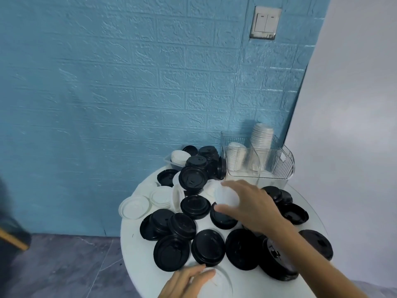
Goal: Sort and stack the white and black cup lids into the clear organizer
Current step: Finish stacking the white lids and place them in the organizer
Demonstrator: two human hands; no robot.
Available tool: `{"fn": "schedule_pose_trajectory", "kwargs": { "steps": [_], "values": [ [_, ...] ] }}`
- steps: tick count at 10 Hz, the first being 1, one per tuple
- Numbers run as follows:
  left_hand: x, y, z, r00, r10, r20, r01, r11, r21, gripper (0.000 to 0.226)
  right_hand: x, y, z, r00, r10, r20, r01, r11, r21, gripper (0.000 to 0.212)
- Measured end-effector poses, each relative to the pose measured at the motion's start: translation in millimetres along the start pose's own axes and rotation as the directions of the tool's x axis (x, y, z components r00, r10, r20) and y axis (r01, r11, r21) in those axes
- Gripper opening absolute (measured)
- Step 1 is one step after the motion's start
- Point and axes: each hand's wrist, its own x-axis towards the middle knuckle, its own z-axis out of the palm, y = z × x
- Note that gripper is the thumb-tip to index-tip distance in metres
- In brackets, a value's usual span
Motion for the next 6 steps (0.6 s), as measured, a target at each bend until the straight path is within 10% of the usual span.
{"fn": "schedule_pose_trajectory", "kwargs": {
  "steps": [1,2,3,4,6],
  "values": [
    [-6,-33,38,0.843,0.332,-0.424,-0.296,0.943,0.15,0.068,-73,-10,17,0.993,-0.098,-0.064,0.107,0.982,0.158,0.074],
    [8,-28,7,0.875,0.237,-0.421,-0.212,0.972,0.106,0.04,-125,-24,52,0.98,-0.19,-0.065,0.199,0.96,0.195,0.066],
    [-20,-34,35,0.781,0.381,-0.494,-0.35,0.923,0.159,0.06,-142,-32,73,0.97,-0.211,-0.122,0.233,0.949,0.212,0.062],
    [-11,-11,41,0.841,0.263,-0.473,-0.104,0.936,0.335,0.1,-141,-30,84,0.963,-0.222,-0.153,0.257,0.93,0.264,0.059],
    [-16,-21,47,0.784,0.429,-0.448,-0.149,0.832,0.534,0.077,-136,-27,97,0.975,-0.214,-0.061,0.22,0.878,0.426,0.051]
  ]
}}
